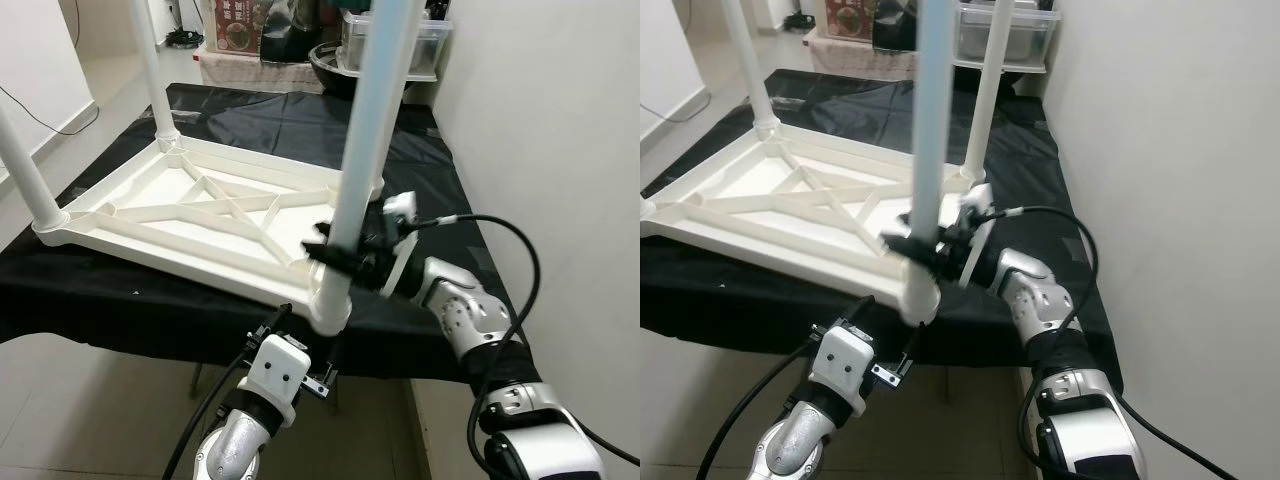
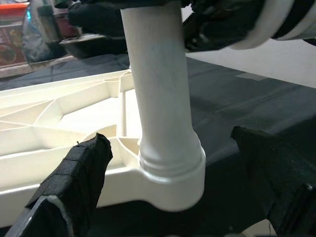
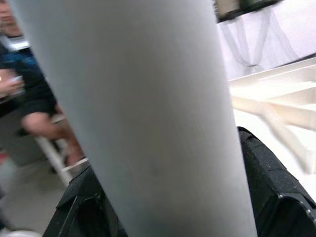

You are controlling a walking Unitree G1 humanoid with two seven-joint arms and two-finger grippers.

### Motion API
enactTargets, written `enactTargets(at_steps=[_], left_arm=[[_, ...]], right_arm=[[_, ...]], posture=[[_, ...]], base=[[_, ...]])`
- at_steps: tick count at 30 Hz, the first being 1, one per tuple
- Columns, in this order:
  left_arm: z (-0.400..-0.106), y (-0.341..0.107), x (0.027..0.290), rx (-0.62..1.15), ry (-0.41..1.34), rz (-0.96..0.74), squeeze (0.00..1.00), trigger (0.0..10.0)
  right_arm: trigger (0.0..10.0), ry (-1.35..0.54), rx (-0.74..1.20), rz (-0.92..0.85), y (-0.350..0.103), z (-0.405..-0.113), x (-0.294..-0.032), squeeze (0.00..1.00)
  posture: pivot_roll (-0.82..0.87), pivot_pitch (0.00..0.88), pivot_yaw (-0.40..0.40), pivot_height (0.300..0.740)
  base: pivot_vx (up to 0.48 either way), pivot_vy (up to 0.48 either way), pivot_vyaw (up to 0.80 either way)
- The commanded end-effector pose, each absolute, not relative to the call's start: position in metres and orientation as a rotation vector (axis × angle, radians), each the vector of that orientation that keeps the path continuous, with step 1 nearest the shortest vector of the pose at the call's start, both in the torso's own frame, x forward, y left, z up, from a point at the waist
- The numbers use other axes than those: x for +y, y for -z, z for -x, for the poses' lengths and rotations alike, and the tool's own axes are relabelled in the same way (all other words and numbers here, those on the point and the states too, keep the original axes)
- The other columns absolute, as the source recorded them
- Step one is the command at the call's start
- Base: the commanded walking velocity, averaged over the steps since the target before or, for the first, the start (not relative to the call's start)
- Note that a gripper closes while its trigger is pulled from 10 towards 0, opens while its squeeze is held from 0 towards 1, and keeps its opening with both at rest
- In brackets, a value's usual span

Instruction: Building children table

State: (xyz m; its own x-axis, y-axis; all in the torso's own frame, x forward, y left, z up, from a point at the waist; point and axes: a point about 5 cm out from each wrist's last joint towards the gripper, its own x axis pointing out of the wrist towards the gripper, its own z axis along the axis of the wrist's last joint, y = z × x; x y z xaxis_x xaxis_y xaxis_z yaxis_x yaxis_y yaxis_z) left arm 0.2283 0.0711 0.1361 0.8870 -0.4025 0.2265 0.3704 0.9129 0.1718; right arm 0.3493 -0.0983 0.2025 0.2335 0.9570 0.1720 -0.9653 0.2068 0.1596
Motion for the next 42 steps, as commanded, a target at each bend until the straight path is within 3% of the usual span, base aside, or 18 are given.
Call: enactTargets(at_steps=[1, 2, 8, 14, 16, 18, 19, 20, 21, 22, 26, 31, 32, 33, 34, 39, 40, 42], left_arm=[[-0.226, -0.132, 0.07, -0.243, 0.409, -0.129, 0.0, 10.0], [-0.226, -0.132, 0.07, -0.242, 0.408, -0.129, 0.0, 10.0], [-0.225, -0.131, 0.07, -0.24, 0.408, -0.129, 0.0, 10.0], [-0.225, -0.131, 0.07, -0.239, 0.41, -0.127, 0.0, 10.0], [-0.225, -0.131, 0.07, -0.24, 0.41, -0.128, 0.0, 10.0], [-0.225, -0.13, 0.07, -0.239, 0.409, -0.127, 0.0, 10.0], [-0.225, -0.13, 0.07, -0.239, 0.409, -0.127, 0.0, 10.0], [-0.225, -0.13, 0.07, -0.238, 0.408, -0.126, 0.0, 10.0], [-0.225, -0.13, 0.07, -0.238, 0.408, -0.126, 0.0, 10.0], [-0.225, -0.13, 0.071, -0.236, 0.408, -0.126, 0.0, 10.0], [-0.225, -0.13, 0.07, -0.234, 0.408, -0.126, 0.0, 10.0], [-0.226, -0.13, 0.07, -0.233, 0.408, -0.126, 0.0, 10.0], [-0.226, -0.13, 0.07, -0.233, 0.408, -0.127, 0.0, 10.0], [-0.226, -0.13, 0.07, -0.233, 0.408, -0.127, 0.0, 10.0], [-0.226, -0.129, 0.07, -0.233, 0.409, -0.127, 0.0, 10.0], [-0.226, -0.13, 0.07, -0.233, 0.406, -0.126, 0.0, 10.0], [-0.226, -0.13, 0.07, -0.232, 0.406, -0.126, 0.0, 10.0], [-0.227, -0.13, 0.07, -0.232, 0.406, -0.125, 0.0, 10.0]], right_arm=[[7.0, -1.382, 0.001, -0.233, -0.199, -0.349, -0.093, 0.0], [0.0, -1.333, 0.0, -0.222, -0.198, -0.353, -0.09, 0.0], [0.0, -1.178, -0.022, -0.207, -0.196, -0.363, -0.089, 0.0], [0.0, -0.655, -0.079, -0.254, -0.197, -0.388, -0.113, 0.0], [0.0, -0.581, -0.081, -0.258, -0.197, -0.391, -0.117, 0.0], [0.0, -0.221, -0.044, -0.211, -0.189, -0.398, -0.142, 0.0], [0.0, -0.221, -0.044, -0.211, -0.189, -0.398, -0.142, 0.0], [0.0, -0.034, -0.019, -0.188, -0.184, -0.398, -0.157, 0.0], [0.0, -0.034, -0.019, -0.188, -0.184, -0.398, -0.157, 0.0], [0.0, 0.274, -0.018, -0.143, -0.177, -0.39, -0.18, 0.0], [0.0, 0.462, -0.004, -0.205, -0.167, -0.378, -0.176, 0.0], [0.0, 0.444, 0.002, -0.222, -0.166, -0.381, -0.158, 0.0], [10.0, 0.354, -0.006, -0.245, -0.167, -0.384, -0.145, 0.0], [10.0, 0.285, -0.012, -0.262, -0.169, -0.386, -0.135, 0.0], [10.0, 0.238, -0.017, -0.273, -0.169, -0.387, -0.129, 1.0], [10.0, 0.045, -0.137, -0.292, -0.189, -0.389, -0.108, 1.0], [10.0, -0.012, -0.145, -0.337, -0.192, -0.39, -0.109, 0.0], [10.0, -0.071, -0.15, -0.399, -0.195, -0.39, -0.11, 0.0]], posture=[[0.12, 0.093, -0.091, 0.74], [0.12, 0.093, -0.093, 0.74], [0.12, 0.089, -0.092, 0.74], [0.12, 0.088, -0.089, 0.74], [0.12, 0.088, -0.089, 0.74], [0.11, 0.084, -0.086, 0.74], [0.11, 0.084, -0.086, 0.74], [0.11, 0.083, -0.085, 0.74], [0.11, 0.083, -0.085, 0.74], [0.11, 0.084, -0.084, 0.74], [0.11, 0.088, -0.086, 0.74], [0.11, 0.09, -0.086, 0.74], [0.11, 0.09, -0.087, 0.74], [0.11, 0.09, -0.087, 0.74], [0.11, 0.092, -0.089, 0.74], [0.11, 0.095, -0.089, 0.74], [0.1, 0.097, -0.088, 0.74], [0.1, 0.097, -0.088, 0.74]], base=[[0.0, 0.0, 0.0], [0.0, 0.0, 0.0], [0.0, 0.0, 0.0], [0.0, 0.0, 0.0], [0.0, 0.0, 0.0], [0.0, 0.0, 0.0], [0.0, 0.0, 0.0], [0.0, 0.0, 0.0], [0.0, 0.0, 0.0], [0.0, 0.0, 0.0], [0.0, 0.0, 0.0], [0.0, 0.0, 0.0], [0.0, 0.0, 0.0], [0.0, 0.0, 0.0], [0.0, 0.0, 0.0], [0.0, 0.0, 0.0], [0.0, 0.0, 0.0], [0.0, 0.0, 0.0]])
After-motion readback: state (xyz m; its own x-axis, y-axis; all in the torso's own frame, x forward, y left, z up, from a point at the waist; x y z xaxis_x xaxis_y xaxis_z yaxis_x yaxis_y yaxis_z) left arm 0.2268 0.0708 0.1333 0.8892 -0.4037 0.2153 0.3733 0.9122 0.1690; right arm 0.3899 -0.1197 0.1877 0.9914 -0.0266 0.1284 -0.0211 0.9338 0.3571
